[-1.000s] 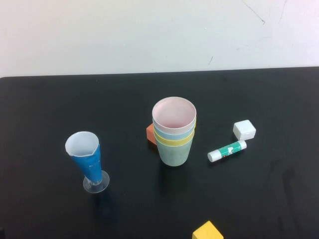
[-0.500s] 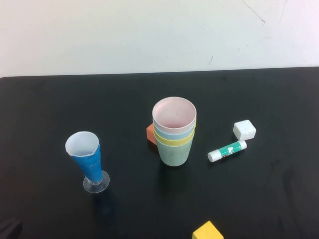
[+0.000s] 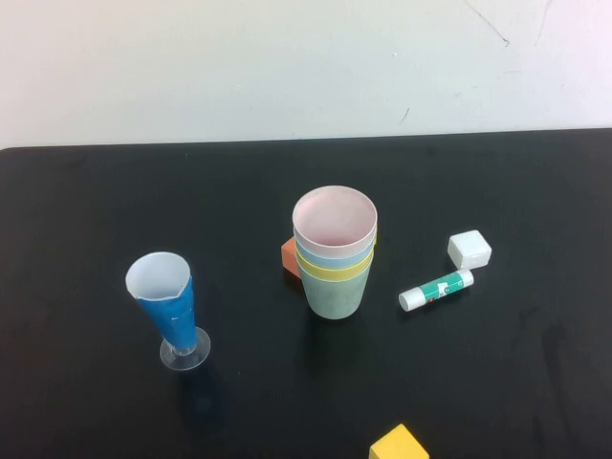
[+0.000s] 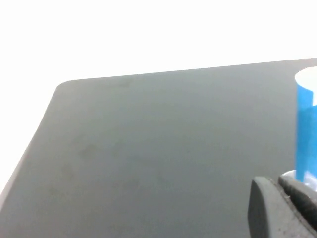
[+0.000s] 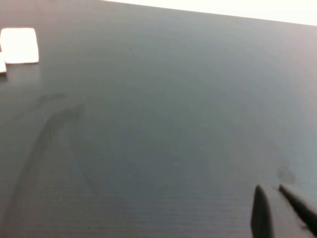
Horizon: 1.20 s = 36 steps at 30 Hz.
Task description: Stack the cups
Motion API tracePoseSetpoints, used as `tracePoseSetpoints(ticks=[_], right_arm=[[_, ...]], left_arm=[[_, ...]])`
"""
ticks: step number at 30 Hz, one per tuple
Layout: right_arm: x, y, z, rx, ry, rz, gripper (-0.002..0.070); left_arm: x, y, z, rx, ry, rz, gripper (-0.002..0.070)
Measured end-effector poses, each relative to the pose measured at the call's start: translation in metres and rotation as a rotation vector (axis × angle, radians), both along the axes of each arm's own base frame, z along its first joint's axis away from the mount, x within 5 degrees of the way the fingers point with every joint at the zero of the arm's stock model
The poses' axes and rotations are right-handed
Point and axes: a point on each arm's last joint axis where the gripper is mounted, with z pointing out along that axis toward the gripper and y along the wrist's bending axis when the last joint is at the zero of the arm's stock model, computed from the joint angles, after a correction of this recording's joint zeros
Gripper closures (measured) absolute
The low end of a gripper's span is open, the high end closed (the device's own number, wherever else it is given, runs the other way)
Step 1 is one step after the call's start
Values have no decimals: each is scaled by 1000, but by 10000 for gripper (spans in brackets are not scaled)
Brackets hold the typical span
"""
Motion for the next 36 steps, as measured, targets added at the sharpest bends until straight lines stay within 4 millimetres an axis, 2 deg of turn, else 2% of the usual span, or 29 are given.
tracePoseSetpoints(ticks=[7, 18, 26, 36], right_arm=[[0, 0, 0, -1, 0, 0, 666], [0, 0, 0, -1, 0, 0, 666], [0, 0, 0, -1, 0, 0, 666], [0, 0, 0, -1, 0, 0, 666]], left_arm=[[-1, 2, -34, 5, 33, 49, 677], [-3, 3, -43, 42, 121, 68, 677], [-3, 8, -43, 48, 131, 145, 677], [-3, 8, -43, 41, 130, 149, 677]])
